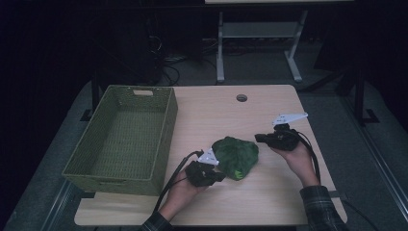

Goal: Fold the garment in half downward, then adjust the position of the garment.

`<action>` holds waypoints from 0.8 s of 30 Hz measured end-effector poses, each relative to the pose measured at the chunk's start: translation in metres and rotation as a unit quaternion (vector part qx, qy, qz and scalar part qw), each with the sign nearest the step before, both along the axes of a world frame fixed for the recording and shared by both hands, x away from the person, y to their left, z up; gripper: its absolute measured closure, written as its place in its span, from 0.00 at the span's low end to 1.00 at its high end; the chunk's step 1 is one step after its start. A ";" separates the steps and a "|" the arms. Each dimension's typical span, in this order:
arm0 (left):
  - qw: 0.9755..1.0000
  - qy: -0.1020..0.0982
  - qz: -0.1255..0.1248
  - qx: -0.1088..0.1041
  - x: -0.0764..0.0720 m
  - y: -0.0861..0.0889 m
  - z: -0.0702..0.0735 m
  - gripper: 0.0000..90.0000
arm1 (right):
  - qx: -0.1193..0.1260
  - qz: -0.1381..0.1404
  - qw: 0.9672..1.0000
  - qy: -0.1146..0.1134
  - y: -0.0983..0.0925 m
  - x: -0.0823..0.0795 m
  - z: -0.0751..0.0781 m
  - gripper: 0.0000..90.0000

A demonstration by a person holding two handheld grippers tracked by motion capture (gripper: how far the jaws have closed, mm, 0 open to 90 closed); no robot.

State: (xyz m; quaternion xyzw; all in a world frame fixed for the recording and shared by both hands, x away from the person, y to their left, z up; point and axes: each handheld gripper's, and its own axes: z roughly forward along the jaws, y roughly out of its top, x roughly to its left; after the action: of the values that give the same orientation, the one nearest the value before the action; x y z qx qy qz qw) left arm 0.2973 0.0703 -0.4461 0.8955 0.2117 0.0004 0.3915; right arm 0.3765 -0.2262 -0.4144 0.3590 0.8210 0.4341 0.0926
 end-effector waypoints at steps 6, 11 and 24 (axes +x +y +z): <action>1.000 0.005 -0.017 0.004 -0.004 -0.015 -0.006 1.00 | -0.009 0.014 1.000 0.014 0.023 0.025 -0.003 1.00; 1.000 0.005 -0.027 0.004 -0.002 -0.027 -0.015 1.00 | -0.017 0.025 0.999 0.027 0.039 0.039 -0.010 1.00; 1.000 0.002 -0.006 0.006 0.014 -0.026 -0.022 1.00 | -0.041 0.054 0.996 0.058 0.051 0.044 -0.025 1.00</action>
State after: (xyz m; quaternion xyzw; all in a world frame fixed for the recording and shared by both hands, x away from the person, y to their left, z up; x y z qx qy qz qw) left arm 0.3113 0.0443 -0.4683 0.8993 0.2068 -0.0027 0.3853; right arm 0.4209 -0.1750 -0.4393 0.3343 0.8604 0.3830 0.0356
